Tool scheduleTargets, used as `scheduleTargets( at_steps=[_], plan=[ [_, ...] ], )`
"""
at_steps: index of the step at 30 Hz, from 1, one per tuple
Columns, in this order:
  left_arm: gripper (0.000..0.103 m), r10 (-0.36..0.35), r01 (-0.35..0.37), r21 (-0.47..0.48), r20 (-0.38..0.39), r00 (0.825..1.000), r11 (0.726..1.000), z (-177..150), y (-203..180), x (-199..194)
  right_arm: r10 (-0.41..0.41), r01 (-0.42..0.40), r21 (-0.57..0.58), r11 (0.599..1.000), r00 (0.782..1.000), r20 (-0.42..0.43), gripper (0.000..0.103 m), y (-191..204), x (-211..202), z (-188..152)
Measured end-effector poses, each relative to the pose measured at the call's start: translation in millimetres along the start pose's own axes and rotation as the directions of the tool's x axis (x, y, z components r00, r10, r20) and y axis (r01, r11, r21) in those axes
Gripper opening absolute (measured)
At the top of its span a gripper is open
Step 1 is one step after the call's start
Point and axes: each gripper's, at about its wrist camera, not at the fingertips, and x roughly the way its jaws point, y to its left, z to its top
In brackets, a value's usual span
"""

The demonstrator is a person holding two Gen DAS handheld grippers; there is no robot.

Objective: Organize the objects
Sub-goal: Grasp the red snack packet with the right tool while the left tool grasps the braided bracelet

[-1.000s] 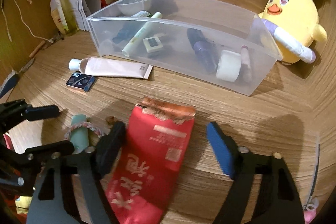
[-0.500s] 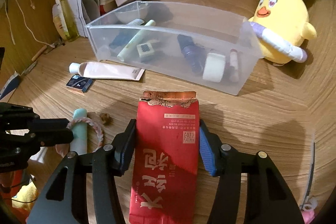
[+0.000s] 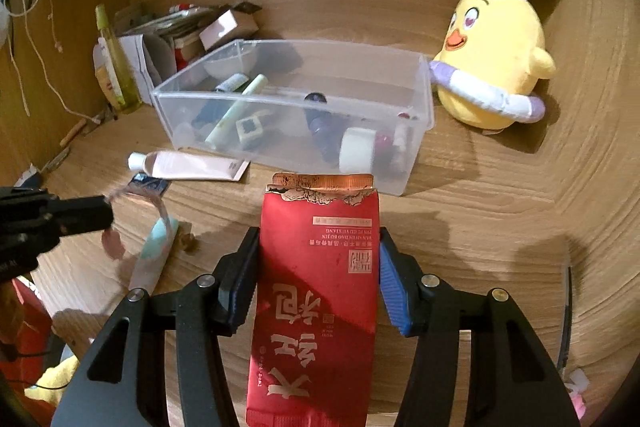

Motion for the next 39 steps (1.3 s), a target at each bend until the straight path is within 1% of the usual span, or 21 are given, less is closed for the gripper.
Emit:
scheduleTargets(
  at_steps=[10,12,14,15,17,19,21,24,27,30,33,35,36,37,38,39],
  plan=[
    [0.004,0.035,-0.036,0.005,0.087,0.996,0.999,22,-2,-12,0.002,-0.004,0.016,1.0,0.997,0.072,0.051,-3,-17,15],
    [0.005,0.053,-0.054,0.009,0.089,0.995,0.999,24,0,-12,0.006,-0.007,0.014,1.0,0.997,0.083,0.051,-3,-19,18],
    [0.006,0.06,-0.059,-0.013,0.07,0.996,0.998,23,8,-11,0.009,-0.01,0.013,1.0,0.996,0.09,0.051,-3,-20,21],
    [0.009,0.06,-0.059,-0.025,0.053,0.997,0.998,21,14,-10,0.011,-0.012,0.012,1.0,0.996,0.091,0.051,-3,-20,22],
    [0.02,0.071,-0.07,-0.054,0.017,0.997,0.996,14,27,-7,0.013,-0.014,0.011,1.0,0.996,0.09,0.051,-4,-20,22],
    [0.036,0.071,-0.072,-0.09,-0.017,0.997,0.993,6,38,-4,0.017,-0.017,0.009,1.0,0.996,0.084,0.051,-4,-17,21],
    [0.04,0.069,-0.075,-0.113,-0.055,0.996,0.991,-5,46,1,0.018,-0.019,0.01,1.0,0.997,0.081,0.051,-4,-15,21],
    [0.042,0.055,-0.068,-0.122,-0.105,0.993,0.99,-20,47,11,0.026,-0.027,0.013,1.0,0.997,0.073,0.051,-5,-11,22],
    [0.043,0.057,-0.069,-0.093,-0.125,0.991,0.993,-26,39,19,0.039,-0.04,0.015,0.999,0.997,0.064,0.051,-4,-5,24],
    [0.043,0.071,-0.078,-0.054,-0.128,0.989,0.995,-26,28,27,0.043,-0.043,0.011,0.999,0.997,0.063,0.051,-2,-3,26],
    [0.043,0.074,-0.077,-0.019,-0.132,0.989,0.997,-23,20,36,0.038,-0.038,-0.001,0.999,0.996,0.077,0.051,-2,-7,31],
    [0.043,0.09,-0.091,0.004,-0.129,0.988,0.996,-22,18,41,0.027,-0.026,-0.01,1.0,0.995,0.098,0.051,-2,-13,36],
    [0.04,0.1,-0.099,0.013,-0.124,0.987,0.995,-21,17,43,0.023,-0.022,-0.012,1.0,0.994,0.107,0.051,-3,-15,37],
    [0.028,0.102,-0.101,0.017,-0.121,0.987,0.995,-20,17,44,0.019,-0.018,-0.011,1.0,0.993,0.118,0.051,-4,-18,40],
    [0.021,0.099,-0.097,0.017,-0.122,0.988,0.995,-19,17,45,0.016,-0.015,-0.009,1.0,0.992,0.128,0.051,-5,-21,43],
    [0.016,0.094,-0.093,0.015,-0.124,0.988,0.996,-19,18,46,0.015,-0.014,-0.007,1.0,0.991,0.135,0.051,-6,-22,45]
  ],
)
